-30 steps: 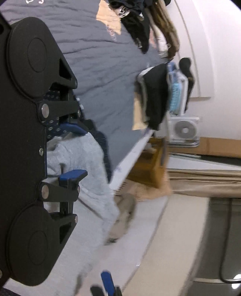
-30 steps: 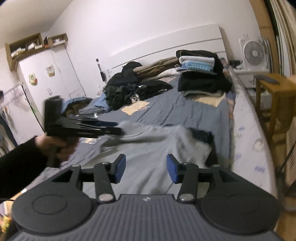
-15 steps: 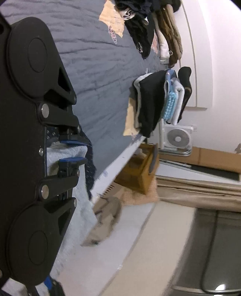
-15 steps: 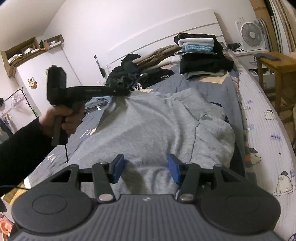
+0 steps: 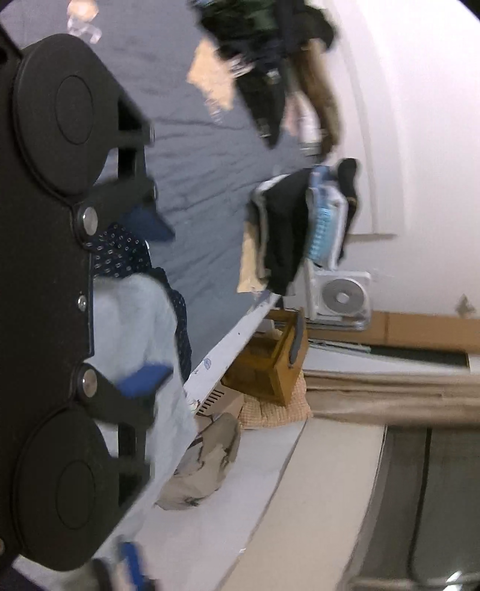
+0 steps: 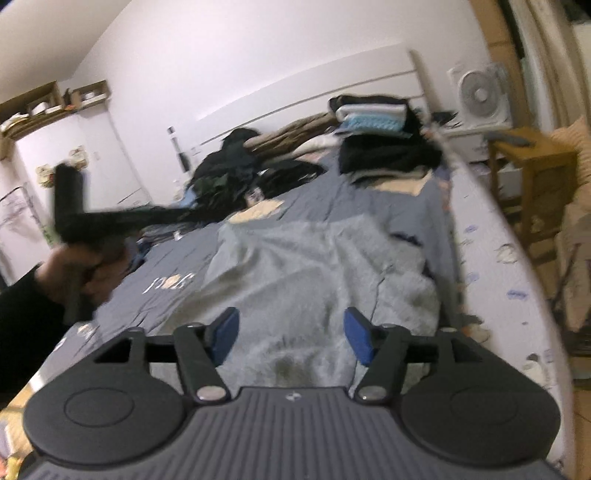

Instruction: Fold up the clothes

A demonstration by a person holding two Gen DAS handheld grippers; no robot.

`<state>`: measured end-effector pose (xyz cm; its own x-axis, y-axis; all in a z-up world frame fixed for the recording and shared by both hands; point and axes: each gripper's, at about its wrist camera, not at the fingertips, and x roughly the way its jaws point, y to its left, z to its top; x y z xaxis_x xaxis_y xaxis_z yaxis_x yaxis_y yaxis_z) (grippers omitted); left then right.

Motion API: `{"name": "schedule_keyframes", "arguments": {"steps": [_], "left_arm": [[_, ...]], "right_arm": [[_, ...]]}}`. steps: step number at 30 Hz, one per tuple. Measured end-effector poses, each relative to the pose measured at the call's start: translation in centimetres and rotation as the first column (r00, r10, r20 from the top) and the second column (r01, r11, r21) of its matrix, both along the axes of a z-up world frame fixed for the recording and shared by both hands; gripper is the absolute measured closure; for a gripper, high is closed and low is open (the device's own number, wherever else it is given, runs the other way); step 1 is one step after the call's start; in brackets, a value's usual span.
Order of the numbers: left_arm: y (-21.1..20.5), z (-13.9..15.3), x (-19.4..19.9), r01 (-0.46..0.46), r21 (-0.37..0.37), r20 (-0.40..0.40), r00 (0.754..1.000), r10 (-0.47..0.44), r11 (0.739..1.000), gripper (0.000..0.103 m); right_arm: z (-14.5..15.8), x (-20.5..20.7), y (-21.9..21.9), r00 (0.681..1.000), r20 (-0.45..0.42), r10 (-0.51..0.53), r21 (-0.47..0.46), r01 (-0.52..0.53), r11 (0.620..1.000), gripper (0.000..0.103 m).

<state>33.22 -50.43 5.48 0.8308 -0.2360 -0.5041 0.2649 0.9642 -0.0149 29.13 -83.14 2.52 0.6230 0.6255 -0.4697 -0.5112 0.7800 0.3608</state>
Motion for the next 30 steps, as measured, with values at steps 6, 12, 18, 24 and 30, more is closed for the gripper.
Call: {"name": "schedule_keyframes", "arguments": {"steps": [6, 12, 18, 24, 30], "left_arm": [[-3.0, 0.4, -6.9, 0.004, -0.075, -0.074, 0.997, -0.010, 0.997, 0.000], [-4.6, -0.7, -11.8, -0.073, -0.099, -0.134, 0.989, 0.059, 0.992, 0.000], [-2.8, -4.2, -14.9, -0.052, -0.287, -0.142, 0.990, 0.011, 0.956, 0.004], [-2.4, -6.4, -15.5, -0.099, -0.277, -0.191, 0.980, 0.046, 0.956, 0.044], [-1.9, -7.8, -15.3, -0.137, -0.278, -0.218, 0.973, 0.076, 0.951, 0.083]], "right_arm": [[0.3, -3.2, 0.7, 0.998, -0.044, -0.036, -0.023, 0.035, 0.999, 0.026], [0.4, -6.4, 1.3, 0.998, -0.055, -0.035, -0.055, 0.032, 0.998, 0.026], [-0.4, -8.5, 0.0, 0.995, -0.040, -0.092, -0.110, 0.087, 0.990, 0.026], [-2.1, -8.3, -2.1, 0.986, -0.082, -0.142, -0.099, 0.134, 0.986, 0.026], [-4.5, -7.0, -2.5, 0.974, -0.156, -0.165, -0.116, 0.148, 0.982, 0.054]]}}
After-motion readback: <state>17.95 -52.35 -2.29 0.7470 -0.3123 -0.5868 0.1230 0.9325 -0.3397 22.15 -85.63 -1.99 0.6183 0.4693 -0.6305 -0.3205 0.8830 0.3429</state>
